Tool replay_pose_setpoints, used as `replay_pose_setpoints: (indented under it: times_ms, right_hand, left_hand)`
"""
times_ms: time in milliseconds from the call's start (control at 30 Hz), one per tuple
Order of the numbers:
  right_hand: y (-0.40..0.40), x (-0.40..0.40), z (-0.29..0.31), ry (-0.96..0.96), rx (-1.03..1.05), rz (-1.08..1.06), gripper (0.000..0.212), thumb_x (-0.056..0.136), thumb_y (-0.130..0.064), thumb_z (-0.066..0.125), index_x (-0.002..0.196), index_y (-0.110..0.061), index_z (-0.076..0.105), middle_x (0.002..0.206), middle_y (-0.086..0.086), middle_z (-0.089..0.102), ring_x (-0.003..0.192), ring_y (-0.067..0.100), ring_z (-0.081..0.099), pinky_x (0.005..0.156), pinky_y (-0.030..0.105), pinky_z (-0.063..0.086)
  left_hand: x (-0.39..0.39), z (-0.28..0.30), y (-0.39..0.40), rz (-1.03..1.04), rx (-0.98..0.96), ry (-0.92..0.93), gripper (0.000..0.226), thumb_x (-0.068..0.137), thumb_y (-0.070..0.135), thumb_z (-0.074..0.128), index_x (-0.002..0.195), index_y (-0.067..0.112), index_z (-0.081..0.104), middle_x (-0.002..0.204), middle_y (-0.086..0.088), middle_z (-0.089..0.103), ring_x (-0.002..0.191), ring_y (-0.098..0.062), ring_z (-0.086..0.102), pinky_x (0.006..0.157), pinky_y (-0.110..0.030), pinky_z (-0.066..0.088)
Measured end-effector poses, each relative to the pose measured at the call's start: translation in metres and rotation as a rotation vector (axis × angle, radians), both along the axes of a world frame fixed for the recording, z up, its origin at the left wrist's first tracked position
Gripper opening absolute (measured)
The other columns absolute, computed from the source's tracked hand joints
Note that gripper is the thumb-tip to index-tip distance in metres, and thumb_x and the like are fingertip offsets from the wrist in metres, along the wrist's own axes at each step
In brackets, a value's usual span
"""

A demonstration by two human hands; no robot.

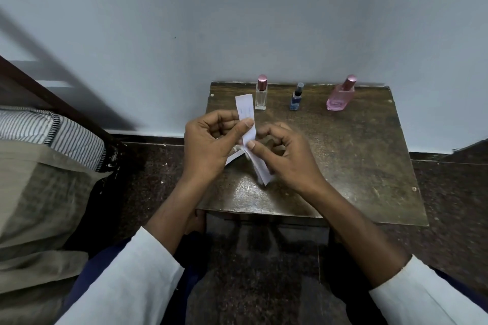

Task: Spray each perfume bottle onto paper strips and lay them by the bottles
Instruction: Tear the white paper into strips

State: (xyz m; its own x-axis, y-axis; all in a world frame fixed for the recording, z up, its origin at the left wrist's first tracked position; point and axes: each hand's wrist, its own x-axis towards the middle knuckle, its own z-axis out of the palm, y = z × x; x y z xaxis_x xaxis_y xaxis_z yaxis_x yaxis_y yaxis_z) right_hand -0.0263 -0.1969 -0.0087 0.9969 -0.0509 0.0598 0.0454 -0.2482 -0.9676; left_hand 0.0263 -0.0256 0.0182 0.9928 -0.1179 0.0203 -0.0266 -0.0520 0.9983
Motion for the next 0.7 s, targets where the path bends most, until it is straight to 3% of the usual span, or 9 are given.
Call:
replay_pose_setpoints:
  times_ms: [67, 167, 267, 367, 467, 533, 600, 700]
  right_hand:
    - [0.002, -0.001, -0.002, -0.015, 0.016, -0.024, 0.008, 0.096, -0.029, 0.079, 0.098, -0.037, 0.077, 0.106, -0.002, 0.067, 0.089, 0.02, 0.069, 0.078, 0.049, 0.063]
    - [-0.001, -0.001, -0.002, -0.055, 0.021, 0.016, 0.004, 0.095, -0.024, 0.081, 0.095, -0.021, 0.079, 0.103, 0.001, 0.071, 0.094, 0.02, 0.071, 0.083, 0.054, 0.06]
    - [-0.007, -0.001, 0.001, -0.094, -0.001, -0.008, 0.009, 0.09, -0.022, 0.086, 0.089, -0.017, 0.079, 0.102, -0.005, 0.076, 0.1, 0.018, 0.072, 0.086, 0.051, 0.06]
    - [-0.01, -0.002, 0.006, -0.176, -0.09, -0.059, 0.014, 0.086, -0.022, 0.088, 0.082, -0.025, 0.076, 0.099, -0.017, 0.076, 0.1, 0.006, 0.071, 0.088, 0.038, 0.056]
    - [-0.013, -0.002, 0.007, -0.314, -0.229, -0.126, 0.018, 0.085, -0.014, 0.089, 0.08, -0.021, 0.074, 0.099, -0.013, 0.079, 0.1, 0.006, 0.072, 0.09, 0.039, 0.055]
    - [-0.014, -0.003, 0.005, -0.383, -0.267, -0.162, 0.017, 0.085, -0.008, 0.088, 0.078, -0.011, 0.073, 0.1, -0.004, 0.08, 0.098, 0.013, 0.074, 0.086, 0.039, 0.057]
    - [-0.015, -0.004, 0.005, -0.424, -0.283, -0.19, 0.013, 0.085, -0.003, 0.087, 0.08, -0.005, 0.075, 0.1, 0.001, 0.079, 0.095, 0.013, 0.075, 0.082, 0.032, 0.058]
    - [-0.016, -0.005, 0.007, -0.397, -0.223, -0.225, 0.009, 0.084, 0.0, 0.087, 0.087, -0.005, 0.081, 0.1, 0.002, 0.079, 0.091, 0.008, 0.074, 0.078, 0.021, 0.057]
  left_hand:
    - [0.001, 0.0, -0.003, -0.013, 0.022, -0.028, 0.017, 0.084, 0.014, 0.09, 0.097, 0.009, 0.081, 0.09, -0.003, 0.083, 0.083, -0.018, 0.08, 0.074, -0.028, 0.063]
    - [0.0, 0.001, -0.004, -0.072, 0.049, -0.074, 0.016, 0.077, 0.024, 0.092, 0.086, 0.022, 0.079, 0.077, 0.008, 0.078, 0.074, -0.008, 0.073, 0.072, -0.024, 0.059]
    - [0.0, 0.004, 0.002, -0.165, 0.02, -0.098, 0.026, 0.079, 0.035, 0.092, 0.095, 0.02, 0.079, 0.087, 0.009, 0.081, 0.082, -0.006, 0.075, 0.075, -0.023, 0.06]
    - [0.001, 0.006, 0.007, -0.303, -0.046, -0.061, 0.07, 0.09, 0.073, 0.065, 0.126, 0.014, 0.073, 0.12, -0.004, 0.08, 0.112, -0.017, 0.075, 0.091, -0.032, 0.061]
    - [0.002, 0.002, 0.007, -0.334, -0.007, 0.038, 0.098, 0.086, 0.093, 0.041, 0.138, 0.013, 0.067, 0.132, -0.006, 0.075, 0.118, -0.015, 0.067, 0.097, -0.031, 0.057]
    - [0.001, 0.0, 0.008, -0.397, 0.043, 0.059, 0.09, 0.092, 0.087, 0.044, 0.143, 0.016, 0.064, 0.138, -0.003, 0.072, 0.128, -0.014, 0.065, 0.106, -0.034, 0.055]
    - [-0.001, -0.002, 0.01, -0.52, 0.141, 0.015, 0.064, 0.104, 0.061, 0.053, 0.149, 0.015, 0.058, 0.146, -0.001, 0.066, 0.139, -0.018, 0.06, 0.116, -0.038, 0.048]
    - [-0.002, -0.002, 0.01, -0.586, 0.244, -0.04, 0.044, 0.107, 0.024, 0.063, 0.15, 0.015, 0.057, 0.146, 0.003, 0.066, 0.138, -0.016, 0.062, 0.116, -0.037, 0.05]
